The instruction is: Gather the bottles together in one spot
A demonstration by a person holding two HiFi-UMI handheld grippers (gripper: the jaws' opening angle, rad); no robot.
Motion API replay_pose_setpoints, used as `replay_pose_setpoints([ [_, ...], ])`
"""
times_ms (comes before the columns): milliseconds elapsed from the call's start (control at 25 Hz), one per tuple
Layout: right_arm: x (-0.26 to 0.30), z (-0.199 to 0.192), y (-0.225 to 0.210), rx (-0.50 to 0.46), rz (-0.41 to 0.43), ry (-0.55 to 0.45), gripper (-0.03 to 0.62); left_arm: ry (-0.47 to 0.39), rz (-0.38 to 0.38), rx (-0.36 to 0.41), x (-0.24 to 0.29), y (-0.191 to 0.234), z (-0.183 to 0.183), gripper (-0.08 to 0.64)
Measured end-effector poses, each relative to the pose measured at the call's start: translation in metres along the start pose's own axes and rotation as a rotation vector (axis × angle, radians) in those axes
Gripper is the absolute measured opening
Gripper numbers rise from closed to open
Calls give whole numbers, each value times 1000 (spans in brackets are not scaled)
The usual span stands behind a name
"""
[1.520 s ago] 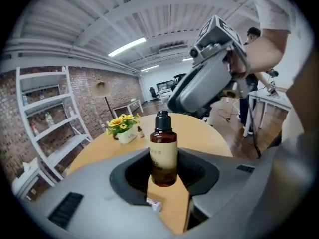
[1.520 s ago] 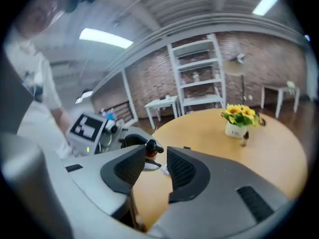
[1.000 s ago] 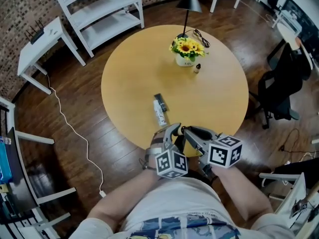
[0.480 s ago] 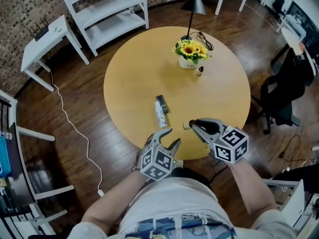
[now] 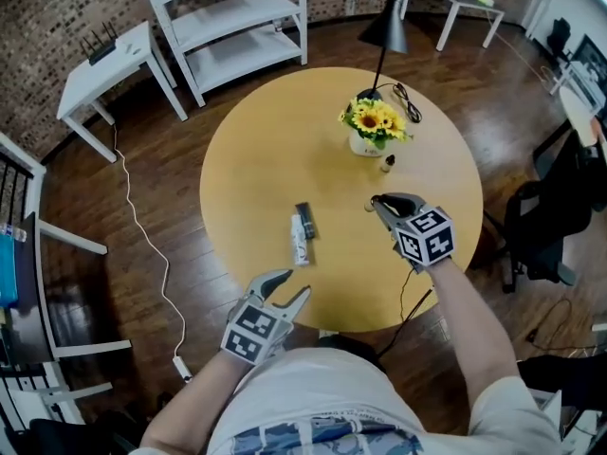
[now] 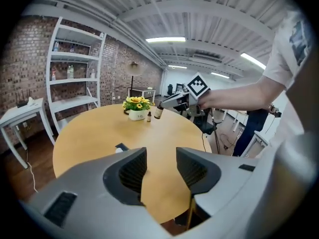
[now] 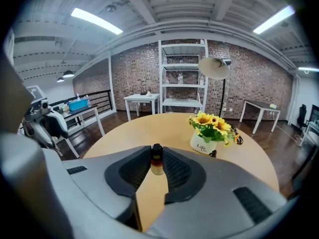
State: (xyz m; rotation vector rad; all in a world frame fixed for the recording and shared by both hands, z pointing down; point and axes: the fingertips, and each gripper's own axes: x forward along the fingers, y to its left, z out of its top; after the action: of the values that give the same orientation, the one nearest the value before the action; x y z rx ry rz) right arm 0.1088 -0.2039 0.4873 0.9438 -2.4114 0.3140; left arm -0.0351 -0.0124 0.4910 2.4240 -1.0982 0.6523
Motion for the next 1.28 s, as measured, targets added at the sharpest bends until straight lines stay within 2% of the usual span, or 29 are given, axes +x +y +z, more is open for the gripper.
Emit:
replay_pose_setpoints([
  [360,87,-22,-106,47,-110,31,92,55,124,-124,13,16,-1,170],
  [640,142,-28,-153,69,-144,64,92,109,149,-182,35,15,-7,170],
  [1000,176,-49,-174,108,-173,104,92,130,167,-219,48,21,-12,170],
  [1280,182,-49,-176,110,-191,90,101,133,187,-241,43,28,-23,170],
])
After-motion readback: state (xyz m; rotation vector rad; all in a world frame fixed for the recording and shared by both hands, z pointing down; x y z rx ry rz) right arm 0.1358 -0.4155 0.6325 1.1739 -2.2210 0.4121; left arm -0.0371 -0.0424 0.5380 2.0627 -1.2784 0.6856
